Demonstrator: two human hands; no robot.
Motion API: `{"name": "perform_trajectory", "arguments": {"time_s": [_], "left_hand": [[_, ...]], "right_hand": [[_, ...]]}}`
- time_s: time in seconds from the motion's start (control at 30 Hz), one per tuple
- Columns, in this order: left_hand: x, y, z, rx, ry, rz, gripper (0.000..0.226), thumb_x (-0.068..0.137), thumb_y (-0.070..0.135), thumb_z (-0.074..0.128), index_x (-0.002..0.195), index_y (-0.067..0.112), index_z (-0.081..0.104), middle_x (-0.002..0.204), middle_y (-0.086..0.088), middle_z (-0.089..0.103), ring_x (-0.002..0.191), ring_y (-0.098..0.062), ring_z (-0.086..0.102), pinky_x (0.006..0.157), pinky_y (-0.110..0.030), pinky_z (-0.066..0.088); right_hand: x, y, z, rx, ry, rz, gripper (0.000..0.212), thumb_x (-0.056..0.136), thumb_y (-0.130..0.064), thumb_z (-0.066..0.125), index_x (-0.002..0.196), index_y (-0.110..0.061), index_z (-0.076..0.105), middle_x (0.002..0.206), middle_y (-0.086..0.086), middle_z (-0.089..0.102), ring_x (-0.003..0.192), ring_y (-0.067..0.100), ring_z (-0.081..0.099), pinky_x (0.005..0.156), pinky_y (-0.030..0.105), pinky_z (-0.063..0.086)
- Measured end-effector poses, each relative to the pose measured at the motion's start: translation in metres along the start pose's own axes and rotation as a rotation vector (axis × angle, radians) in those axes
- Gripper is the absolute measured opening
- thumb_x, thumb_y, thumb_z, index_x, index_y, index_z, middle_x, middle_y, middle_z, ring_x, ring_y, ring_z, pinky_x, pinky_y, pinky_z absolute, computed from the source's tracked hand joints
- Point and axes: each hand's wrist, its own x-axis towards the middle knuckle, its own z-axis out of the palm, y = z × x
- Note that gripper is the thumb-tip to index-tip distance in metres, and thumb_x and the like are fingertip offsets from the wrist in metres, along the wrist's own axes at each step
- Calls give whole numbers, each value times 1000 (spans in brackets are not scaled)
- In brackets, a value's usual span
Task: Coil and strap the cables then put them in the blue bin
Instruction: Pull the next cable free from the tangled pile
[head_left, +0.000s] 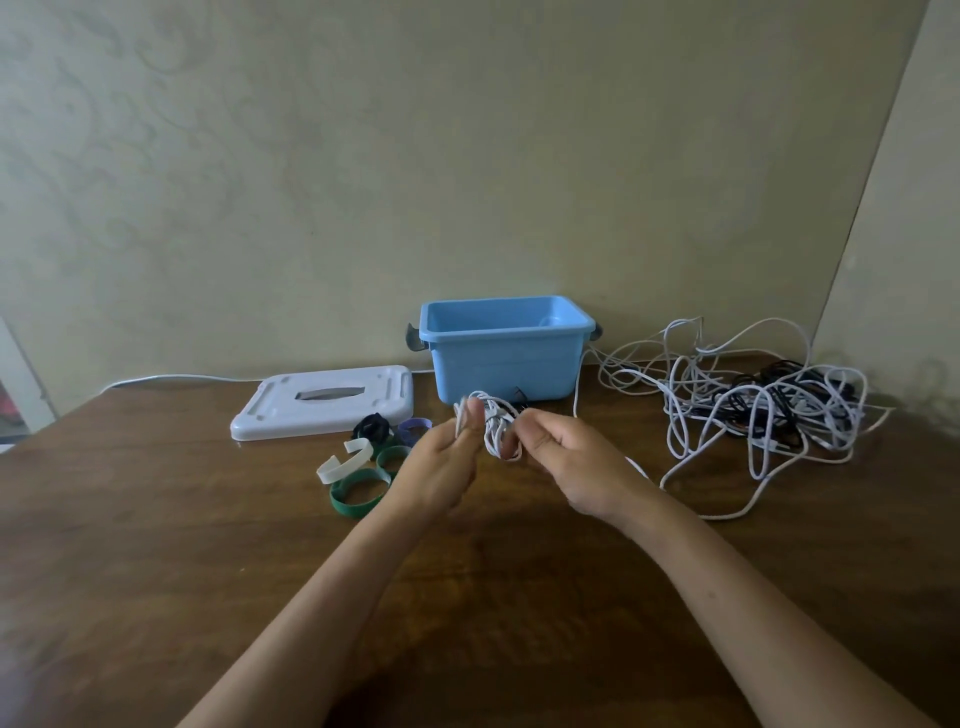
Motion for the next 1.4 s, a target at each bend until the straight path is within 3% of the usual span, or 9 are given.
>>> {"name": "perform_trajectory", "arguments": {"time_s": [0.13,0.33,0.43,0.57,0.87,1.0,1.17,1.33,1.4], "left_hand": [[1,2,7,35,-25,16,81,82,79,27,80,7,64,63,-4,59,56,-10,54,61,-29,46],[0,1,6,-31,-23,5,58,99,62,31,76,15,55,56,2,51,46,-6,46,52,-26,37],[5,1,-1,-74,74,10,67,98,66,22,71,13,53,52,1,48,46,-11,43,53,-29,35],[6,2,-5,-135,212,50,72,85,72,26,67,9,54,45,0,45,44,-15,43,46,-27,37],[8,-2,-1,-106,250,120,73,90,68,26,65,8,60,47,3,52,46,-12,49,45,-22,41],[9,-2,-1,-117,249,144,70,93,65,27,60,11,58,51,3,54,50,-12,50,47,-23,42],[7,2,0,-64,273,168,65,88,65,34,63,7,50,46,7,44,46,-8,41,52,-26,36],[4,4,0,-60,250,160,75,86,66,35,61,0,59,62,-19,64,57,-23,60,63,-37,50],[0,7,0,-90,203,160,73,90,62,36,64,-3,56,60,-26,58,52,-22,61,61,-41,51]], "right_hand": [[-3,-1,11,-86,-30,-29,35,107,-48,38,88,-35,64,75,-21,60,73,-4,54,70,27,38],[-7,-7,22,-165,-101,-110,26,104,-53,44,110,-41,66,96,-15,71,90,2,65,80,31,52],[-5,-7,19,-212,-110,-83,15,103,-49,51,94,-44,63,79,-16,66,77,-1,62,71,30,49],[-4,-5,21,-238,-157,-45,18,102,-45,55,95,-33,66,80,-11,70,79,4,67,80,35,54],[-1,5,28,-268,-79,-46,15,93,-46,68,81,-37,71,74,-11,71,70,4,66,72,30,52],[-1,5,31,-252,-87,-32,16,92,-42,71,100,-31,79,74,-18,68,74,0,64,66,20,42],[-2,2,31,-281,-96,-20,23,94,-41,69,114,-30,76,103,-10,75,89,3,65,79,24,49],[-1,1,15,-194,37,-16,36,94,-61,56,109,-31,69,97,-13,70,85,2,63,75,27,49],[-1,-1,13,-107,114,-15,42,92,-69,47,104,-33,63,92,-13,68,82,2,62,74,25,47]]}}
